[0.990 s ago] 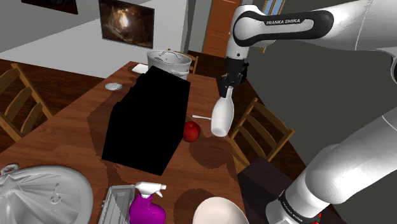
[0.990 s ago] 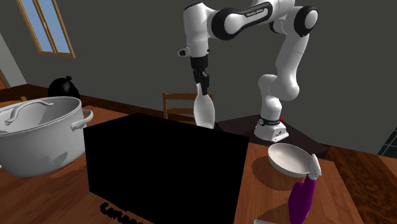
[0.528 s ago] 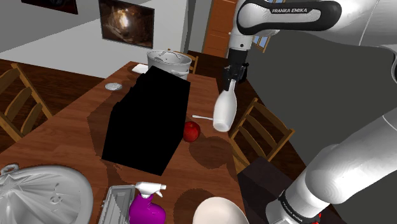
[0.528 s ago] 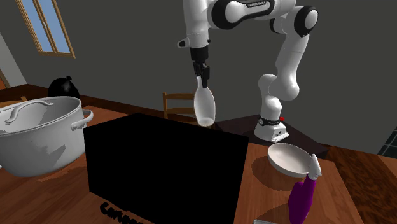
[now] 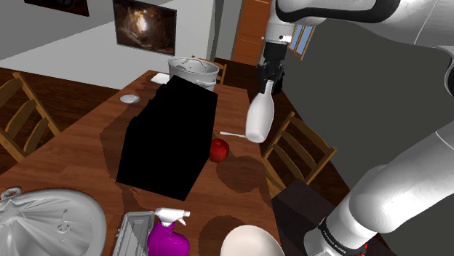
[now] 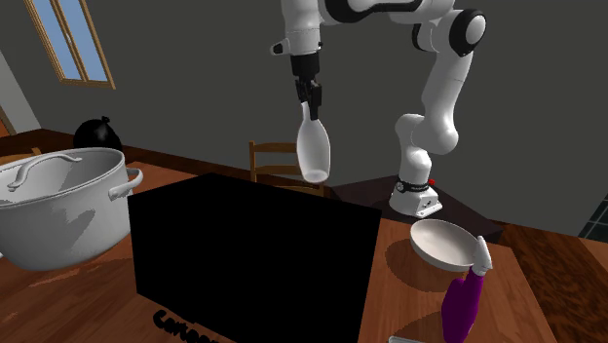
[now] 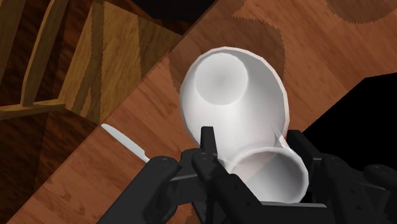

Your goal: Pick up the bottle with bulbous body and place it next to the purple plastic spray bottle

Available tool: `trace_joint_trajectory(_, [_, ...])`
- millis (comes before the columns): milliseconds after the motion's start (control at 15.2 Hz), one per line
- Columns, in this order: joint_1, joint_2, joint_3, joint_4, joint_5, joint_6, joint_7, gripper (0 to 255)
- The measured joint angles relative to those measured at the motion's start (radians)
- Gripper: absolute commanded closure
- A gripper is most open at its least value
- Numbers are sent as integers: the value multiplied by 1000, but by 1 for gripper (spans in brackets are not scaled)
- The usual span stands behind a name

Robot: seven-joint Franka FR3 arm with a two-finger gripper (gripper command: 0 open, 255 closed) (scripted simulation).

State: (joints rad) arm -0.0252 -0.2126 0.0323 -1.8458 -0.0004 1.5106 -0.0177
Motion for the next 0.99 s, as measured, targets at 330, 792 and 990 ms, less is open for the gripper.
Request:
trace_joint_trajectory(330, [0,17,0,87,-1,-70,0,255])
trace_joint_trajectory(792, [-1,45,-1,215,-2,-170,-3,255])
trace_joint_trajectory(990, [-1,66,-1,282,-2,-216,-2,255])
